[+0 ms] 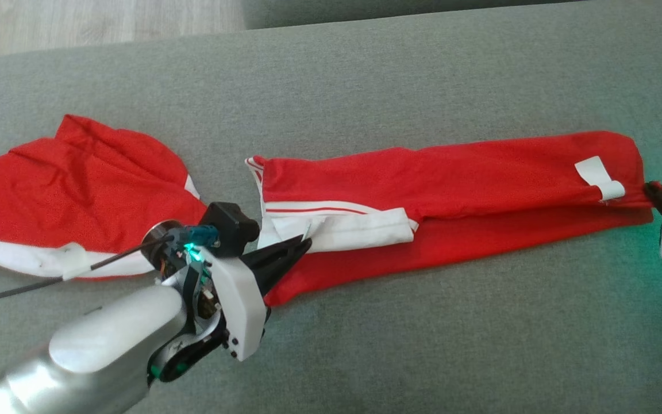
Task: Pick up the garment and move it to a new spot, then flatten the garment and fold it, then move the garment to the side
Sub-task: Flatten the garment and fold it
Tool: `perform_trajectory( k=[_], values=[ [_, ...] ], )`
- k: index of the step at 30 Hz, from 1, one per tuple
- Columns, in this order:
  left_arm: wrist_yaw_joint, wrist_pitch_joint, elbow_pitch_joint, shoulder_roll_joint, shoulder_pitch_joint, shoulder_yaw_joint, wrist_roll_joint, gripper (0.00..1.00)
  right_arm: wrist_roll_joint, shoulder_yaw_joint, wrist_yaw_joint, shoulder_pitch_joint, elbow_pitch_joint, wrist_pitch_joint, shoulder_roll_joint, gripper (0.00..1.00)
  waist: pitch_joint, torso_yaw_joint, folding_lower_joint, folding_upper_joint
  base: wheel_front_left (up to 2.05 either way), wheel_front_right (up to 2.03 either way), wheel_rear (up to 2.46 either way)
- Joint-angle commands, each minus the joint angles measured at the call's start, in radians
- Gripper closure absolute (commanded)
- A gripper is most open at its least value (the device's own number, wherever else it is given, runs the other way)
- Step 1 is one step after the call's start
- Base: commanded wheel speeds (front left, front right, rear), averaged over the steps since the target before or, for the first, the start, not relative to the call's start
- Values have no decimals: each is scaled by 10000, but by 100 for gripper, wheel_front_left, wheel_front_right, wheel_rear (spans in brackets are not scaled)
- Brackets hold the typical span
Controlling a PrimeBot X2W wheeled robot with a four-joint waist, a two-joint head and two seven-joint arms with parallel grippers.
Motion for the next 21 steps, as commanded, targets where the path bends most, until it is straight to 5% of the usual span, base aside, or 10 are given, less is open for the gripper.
perform_trajectory(
  k=[1, 9, 10, 11, 12, 16, 21],
  values=[
    [88, -64, -262, 283, -330, 530, -25, 100, -76, 64, -7, 6, -105, 12, -496, 100, -4, -27, 0, 0, 0, 0, 0],
    [17, 123, -38, 181, -83, 354, 265, 100, -70, 91, -7, 2, -29, 426, -343, 100, 96, -128, 0, 0, 0, 0, 0],
    [79, 17, 58, 125, -71, 345, 411, 51, -51, 16, -7, 0, 46, 482, -305, 4, 95, -135, 0, 0, 0, 0, 0],
    [133, -97, 161, 60, -51, 338, 529, 7, -9, -92, -7, -1, 129, 535, -242, 0, 80, -139, 0, 0, 0, 0, 0],
    [180, -191, 260, -19, -3, 342, 552, 0, 17, -188, -7, 1, 197, 591, -185, 0, 52, -140, 0, 0, 0, 0, 0],
    [412, -745, 462, -365, 98, 647, 430, 0, -151, -801, -7, -251, 237, 104, -7, 0, -122, -135, 0, 0, 0, 0, 0],
    [1297, -2441, 798, -895, 240, 1786, 246, 0, -775, -1966, -7, -586, -201, -2098, 581, 0, -459, -108, 0, 0, 0, 0, 0]
  ],
)
